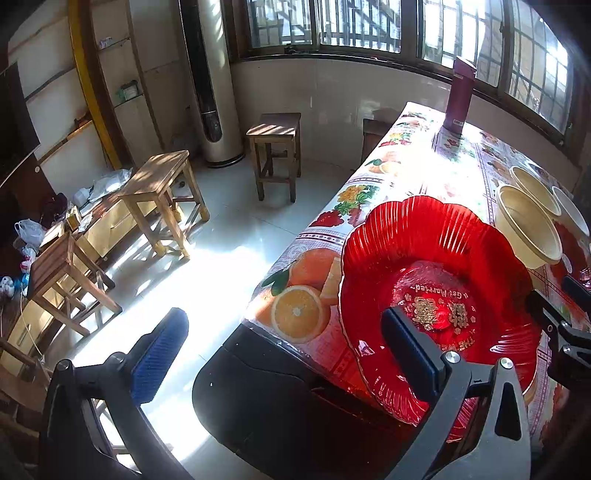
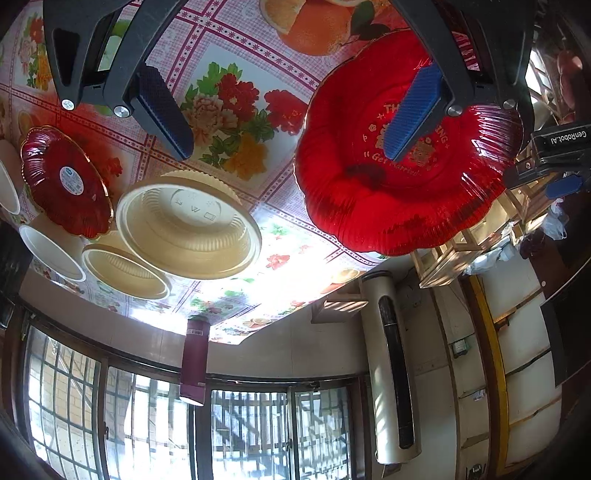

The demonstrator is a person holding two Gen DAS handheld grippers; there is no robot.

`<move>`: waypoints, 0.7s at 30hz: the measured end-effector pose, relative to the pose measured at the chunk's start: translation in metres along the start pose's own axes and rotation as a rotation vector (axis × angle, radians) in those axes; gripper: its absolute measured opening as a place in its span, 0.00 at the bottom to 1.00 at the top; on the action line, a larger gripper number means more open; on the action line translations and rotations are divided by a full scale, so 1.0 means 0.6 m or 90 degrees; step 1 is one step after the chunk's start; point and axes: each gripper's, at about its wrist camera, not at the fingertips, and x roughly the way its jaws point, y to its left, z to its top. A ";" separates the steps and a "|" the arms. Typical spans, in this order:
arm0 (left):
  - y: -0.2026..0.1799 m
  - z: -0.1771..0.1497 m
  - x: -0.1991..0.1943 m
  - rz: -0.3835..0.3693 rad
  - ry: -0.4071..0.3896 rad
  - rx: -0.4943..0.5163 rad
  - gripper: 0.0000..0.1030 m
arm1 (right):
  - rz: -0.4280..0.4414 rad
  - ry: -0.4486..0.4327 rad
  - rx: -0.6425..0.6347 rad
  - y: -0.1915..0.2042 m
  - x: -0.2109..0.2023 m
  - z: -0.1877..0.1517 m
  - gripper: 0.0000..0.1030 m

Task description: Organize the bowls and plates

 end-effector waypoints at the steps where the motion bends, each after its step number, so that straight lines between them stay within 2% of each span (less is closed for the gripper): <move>1: -0.003 -0.001 0.001 0.003 0.003 0.003 1.00 | 0.006 0.008 0.007 -0.002 0.005 0.000 1.00; 7: -0.016 -0.003 0.008 0.014 0.016 0.021 1.00 | 0.047 0.038 0.051 -0.017 0.022 -0.001 0.99; 11: -0.022 -0.004 0.007 0.027 0.012 0.031 1.00 | 0.051 0.051 0.059 -0.016 0.032 0.002 0.97; 14: -0.029 -0.007 0.011 0.032 0.014 0.037 0.97 | 0.053 0.070 0.058 -0.011 0.044 0.003 0.87; 16: -0.036 -0.008 0.015 0.034 0.018 0.040 0.94 | 0.065 0.092 0.063 -0.009 0.056 0.000 0.73; 17: -0.037 -0.010 0.017 0.034 0.019 0.042 0.93 | 0.070 0.102 0.065 -0.008 0.062 -0.001 0.70; 19: -0.038 -0.012 0.020 0.034 0.021 0.044 0.87 | 0.073 0.120 0.065 -0.004 0.072 -0.005 0.56; 21: -0.039 -0.013 0.023 0.033 0.023 0.046 0.83 | 0.067 0.125 0.058 0.001 0.076 -0.008 0.49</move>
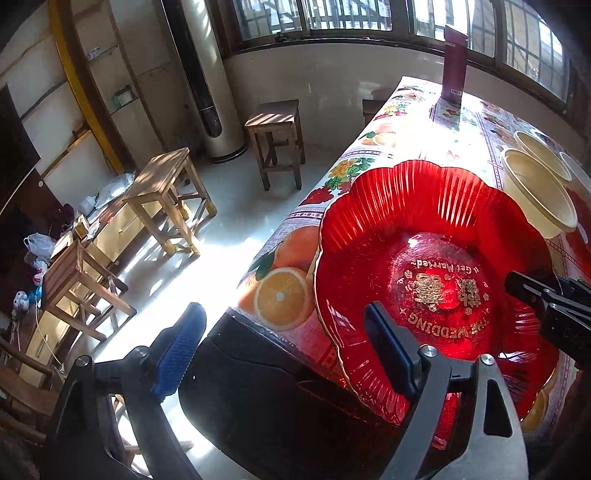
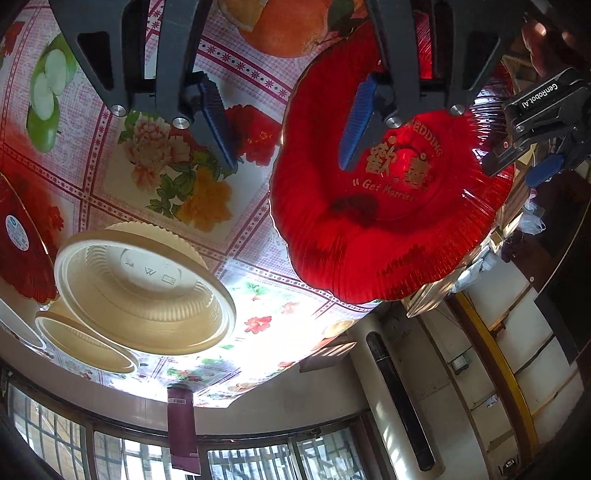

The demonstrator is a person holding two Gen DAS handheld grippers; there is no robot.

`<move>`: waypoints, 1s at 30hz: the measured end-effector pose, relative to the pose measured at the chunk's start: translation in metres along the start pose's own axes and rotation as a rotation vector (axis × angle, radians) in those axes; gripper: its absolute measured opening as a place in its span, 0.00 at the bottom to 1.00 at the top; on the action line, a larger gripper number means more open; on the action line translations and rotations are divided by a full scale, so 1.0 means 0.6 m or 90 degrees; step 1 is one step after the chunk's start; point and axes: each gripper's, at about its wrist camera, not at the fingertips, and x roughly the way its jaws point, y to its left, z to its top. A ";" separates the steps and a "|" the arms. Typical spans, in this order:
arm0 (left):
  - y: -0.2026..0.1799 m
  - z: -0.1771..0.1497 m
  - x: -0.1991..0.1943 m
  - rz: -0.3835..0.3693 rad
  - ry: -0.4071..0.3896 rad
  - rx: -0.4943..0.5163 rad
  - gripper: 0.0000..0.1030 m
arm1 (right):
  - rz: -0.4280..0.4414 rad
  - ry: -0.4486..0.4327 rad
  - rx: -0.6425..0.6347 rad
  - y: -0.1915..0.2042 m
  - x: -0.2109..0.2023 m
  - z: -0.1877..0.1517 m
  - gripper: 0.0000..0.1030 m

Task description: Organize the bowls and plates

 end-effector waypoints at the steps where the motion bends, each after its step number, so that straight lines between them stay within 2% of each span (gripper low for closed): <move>1: -0.001 0.000 0.001 0.000 0.001 0.001 0.80 | -0.006 -0.003 -0.004 0.002 0.000 -0.002 0.46; 2: -0.002 -0.001 0.002 -0.002 0.001 0.001 0.77 | -0.003 -0.003 -0.005 0.004 0.000 -0.002 0.45; 3: -0.002 -0.001 0.004 -0.005 0.003 0.001 0.68 | -0.001 -0.001 -0.004 0.004 0.001 -0.002 0.40; 4: -0.002 -0.002 0.007 -0.015 0.005 0.000 0.63 | -0.003 0.000 -0.004 0.005 0.002 -0.002 0.34; 8: -0.009 -0.004 0.010 -0.031 0.002 0.004 0.55 | -0.006 -0.001 -0.014 0.012 0.005 -0.002 0.24; 10: -0.016 -0.005 0.010 -0.043 0.000 0.009 0.44 | 0.000 -0.002 -0.015 0.015 0.007 -0.001 0.19; 13: -0.023 -0.004 0.012 -0.066 0.001 0.013 0.31 | -0.002 -0.007 -0.014 0.016 0.008 -0.001 0.18; 15: -0.027 -0.003 0.014 -0.069 0.002 0.017 0.29 | 0.004 -0.010 -0.008 0.013 0.007 -0.001 0.17; 17: -0.033 -0.003 0.014 -0.085 -0.001 0.021 0.19 | 0.010 -0.011 -0.004 0.010 0.007 -0.001 0.16; 30: -0.046 0.002 0.014 -0.079 -0.004 0.028 0.18 | 0.026 -0.018 0.023 -0.005 -0.004 -0.006 0.12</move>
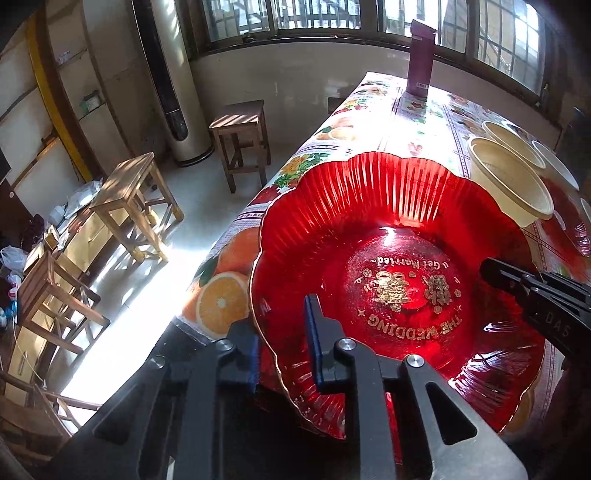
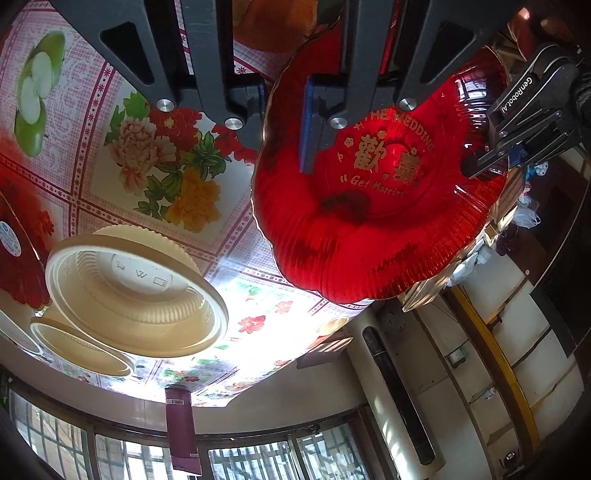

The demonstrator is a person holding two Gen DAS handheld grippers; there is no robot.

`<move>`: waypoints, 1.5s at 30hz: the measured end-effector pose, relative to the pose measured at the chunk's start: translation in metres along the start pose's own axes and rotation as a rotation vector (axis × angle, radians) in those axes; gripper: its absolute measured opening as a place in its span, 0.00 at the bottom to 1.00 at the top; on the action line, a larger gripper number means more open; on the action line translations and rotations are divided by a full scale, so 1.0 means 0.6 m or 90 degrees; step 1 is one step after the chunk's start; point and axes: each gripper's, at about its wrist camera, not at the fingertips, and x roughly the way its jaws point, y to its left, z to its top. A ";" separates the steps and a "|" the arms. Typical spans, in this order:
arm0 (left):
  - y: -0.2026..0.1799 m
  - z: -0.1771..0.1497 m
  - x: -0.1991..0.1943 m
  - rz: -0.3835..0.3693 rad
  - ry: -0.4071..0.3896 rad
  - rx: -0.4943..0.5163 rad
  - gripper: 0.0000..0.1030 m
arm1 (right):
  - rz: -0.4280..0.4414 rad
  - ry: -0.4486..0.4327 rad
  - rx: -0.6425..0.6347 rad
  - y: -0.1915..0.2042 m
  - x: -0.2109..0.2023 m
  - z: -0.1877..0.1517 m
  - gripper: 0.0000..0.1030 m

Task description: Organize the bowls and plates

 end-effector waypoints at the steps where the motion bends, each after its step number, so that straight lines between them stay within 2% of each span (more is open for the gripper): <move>1: -0.003 0.001 0.000 0.001 0.000 0.002 0.18 | -0.001 0.000 0.000 -0.001 -0.002 -0.001 0.12; 9: -0.037 0.013 -0.006 -0.009 -0.005 0.028 0.18 | -0.016 -0.022 0.027 -0.029 -0.026 -0.003 0.11; 16: -0.051 0.013 0.007 -0.016 0.004 0.035 0.19 | -0.017 -0.012 0.048 -0.052 -0.020 -0.002 0.11; 21: -0.039 0.009 -0.006 -0.025 0.004 0.020 0.21 | 0.000 -0.008 0.047 -0.052 -0.033 0.000 0.19; 23: -0.031 0.005 -0.020 -0.018 -0.010 0.012 0.29 | 0.003 -0.026 0.049 -0.058 -0.050 -0.002 0.22; 25: -0.023 -0.001 -0.043 -0.012 -0.034 0.004 0.44 | 0.005 -0.043 0.047 -0.067 -0.071 -0.008 0.34; 27: -0.014 -0.007 -0.071 0.000 -0.061 -0.005 0.53 | 0.000 -0.069 0.048 -0.081 -0.100 -0.014 0.37; 30: -0.020 -0.005 -0.118 0.002 -0.110 -0.003 0.54 | -0.007 -0.112 0.061 -0.117 -0.151 -0.023 0.38; 32: -0.040 0.001 -0.151 -0.022 -0.142 0.010 0.59 | -0.021 -0.138 0.082 -0.151 -0.187 -0.029 0.41; 34: -0.073 0.012 -0.179 -0.075 -0.161 0.035 0.72 | -0.030 -0.164 0.109 -0.188 -0.221 -0.037 0.46; 37: -0.141 0.032 -0.199 -0.146 -0.165 0.076 0.78 | -0.055 -0.198 0.142 -0.243 -0.264 -0.047 0.55; 40: -0.217 0.056 -0.190 -0.218 -0.118 0.108 0.78 | -0.062 -0.211 0.179 -0.301 -0.291 -0.055 0.57; 45: -0.343 0.090 -0.137 -0.291 0.017 0.133 0.78 | -0.039 -0.207 0.241 -0.386 -0.297 -0.053 0.59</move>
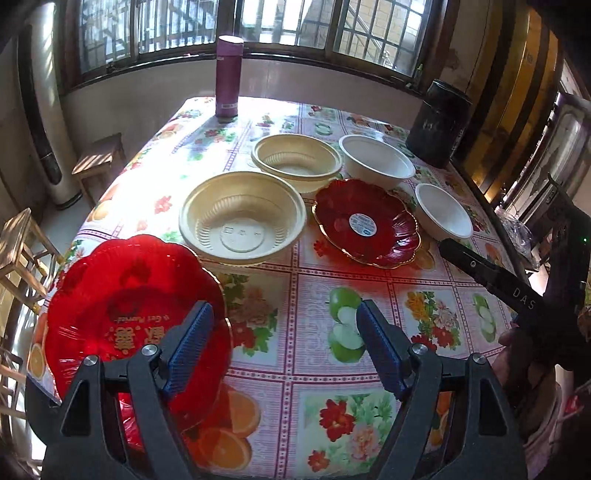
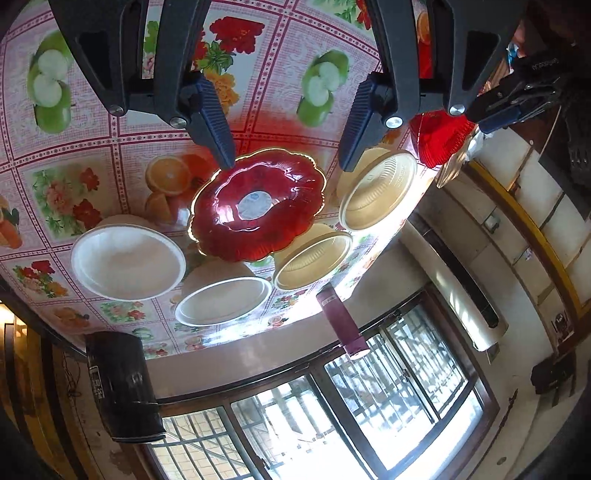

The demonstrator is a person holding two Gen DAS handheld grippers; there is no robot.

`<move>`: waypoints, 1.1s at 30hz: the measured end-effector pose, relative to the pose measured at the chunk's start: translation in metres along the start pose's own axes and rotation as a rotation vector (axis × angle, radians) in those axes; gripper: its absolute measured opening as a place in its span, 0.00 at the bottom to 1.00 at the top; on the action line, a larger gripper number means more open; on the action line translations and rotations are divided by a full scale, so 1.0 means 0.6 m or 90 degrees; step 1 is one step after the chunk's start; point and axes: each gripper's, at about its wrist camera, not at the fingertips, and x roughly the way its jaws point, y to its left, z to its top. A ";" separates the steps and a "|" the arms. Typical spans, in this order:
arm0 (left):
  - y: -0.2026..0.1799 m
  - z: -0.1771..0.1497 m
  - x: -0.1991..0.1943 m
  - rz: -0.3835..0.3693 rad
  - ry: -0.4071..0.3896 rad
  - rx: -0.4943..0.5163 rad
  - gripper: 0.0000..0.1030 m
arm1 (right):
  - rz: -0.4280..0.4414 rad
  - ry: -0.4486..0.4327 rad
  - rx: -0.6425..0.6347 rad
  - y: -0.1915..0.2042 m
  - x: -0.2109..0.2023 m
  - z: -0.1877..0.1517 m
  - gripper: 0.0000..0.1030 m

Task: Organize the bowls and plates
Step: 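Open both tools and move them toward the gold-rimmed red plate, then close both tools on the rim of the gold-rimmed red plate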

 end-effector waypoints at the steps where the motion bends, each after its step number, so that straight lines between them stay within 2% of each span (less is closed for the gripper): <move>1: -0.011 0.009 0.019 -0.015 0.026 -0.008 0.78 | -0.001 0.004 0.008 -0.013 0.006 0.005 0.59; 5: -0.040 0.036 0.083 -0.040 0.093 -0.050 0.78 | 0.033 0.031 0.068 -0.068 0.038 0.033 0.59; 7: -0.049 0.047 0.105 -0.049 0.109 -0.065 0.78 | 0.050 0.044 0.102 -0.092 0.059 0.043 0.59; 9: -0.051 0.060 0.127 -0.064 0.132 -0.074 0.78 | 0.066 0.060 0.135 -0.114 0.079 0.048 0.58; 14: -0.041 0.084 0.170 -0.089 0.181 -0.148 0.76 | 0.080 0.101 0.210 -0.158 0.124 0.058 0.55; 17: -0.042 0.094 0.185 -0.098 0.192 -0.160 0.74 | 0.088 0.109 0.253 -0.180 0.140 0.063 0.55; 18: -0.041 0.096 0.191 -0.094 0.197 -0.163 0.70 | 0.086 0.110 0.259 -0.184 0.144 0.066 0.54; 24: -0.040 0.107 0.215 -0.095 0.208 -0.176 0.69 | 0.086 0.116 0.265 -0.186 0.161 0.073 0.54; 27: -0.039 0.116 0.221 -0.105 0.206 -0.179 0.64 | 0.078 0.118 0.266 -0.184 0.167 0.073 0.54; 33: -0.051 0.124 0.240 -0.090 0.206 -0.158 0.53 | 0.072 0.124 0.260 -0.183 0.176 0.071 0.47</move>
